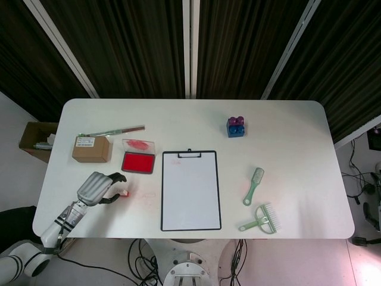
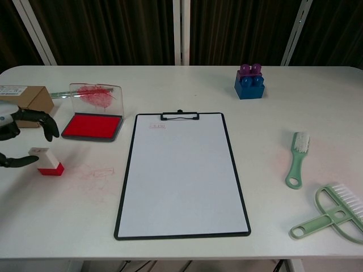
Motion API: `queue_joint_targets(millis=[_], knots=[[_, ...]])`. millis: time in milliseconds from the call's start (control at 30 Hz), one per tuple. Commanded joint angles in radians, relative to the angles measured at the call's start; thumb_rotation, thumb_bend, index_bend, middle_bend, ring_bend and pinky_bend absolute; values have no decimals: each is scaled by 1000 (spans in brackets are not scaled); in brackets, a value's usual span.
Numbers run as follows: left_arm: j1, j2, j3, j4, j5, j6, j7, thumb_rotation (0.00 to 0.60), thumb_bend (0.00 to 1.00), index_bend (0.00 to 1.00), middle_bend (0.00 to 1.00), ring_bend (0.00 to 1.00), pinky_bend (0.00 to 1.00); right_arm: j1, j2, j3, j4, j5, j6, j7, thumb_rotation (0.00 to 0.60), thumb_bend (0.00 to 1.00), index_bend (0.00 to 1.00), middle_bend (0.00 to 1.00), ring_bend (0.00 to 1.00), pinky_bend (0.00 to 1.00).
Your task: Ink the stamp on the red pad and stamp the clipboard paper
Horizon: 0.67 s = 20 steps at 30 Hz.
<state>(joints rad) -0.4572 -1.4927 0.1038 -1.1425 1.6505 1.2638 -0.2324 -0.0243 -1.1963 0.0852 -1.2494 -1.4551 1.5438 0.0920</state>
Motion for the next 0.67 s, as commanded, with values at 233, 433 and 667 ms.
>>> queue_joint_targets(millis=[233,433,667], knots=[[152,332,-62,-284,-116,210,212,599,211,279,242,317,458,-21,27,16,-1,10,43,5,600,380,0,0,0,0],[239,385,-109,-292,-144,347,58,0,212,202,136,109,203,-44,43,11,-13,5,78,-21,600,362,0,0,0,0],[278,392,-91,-286,-141,333,81,0,210,188,127,108,194,-63,50,10,-37,14,93,-38,600,361,0,0,0,0]])
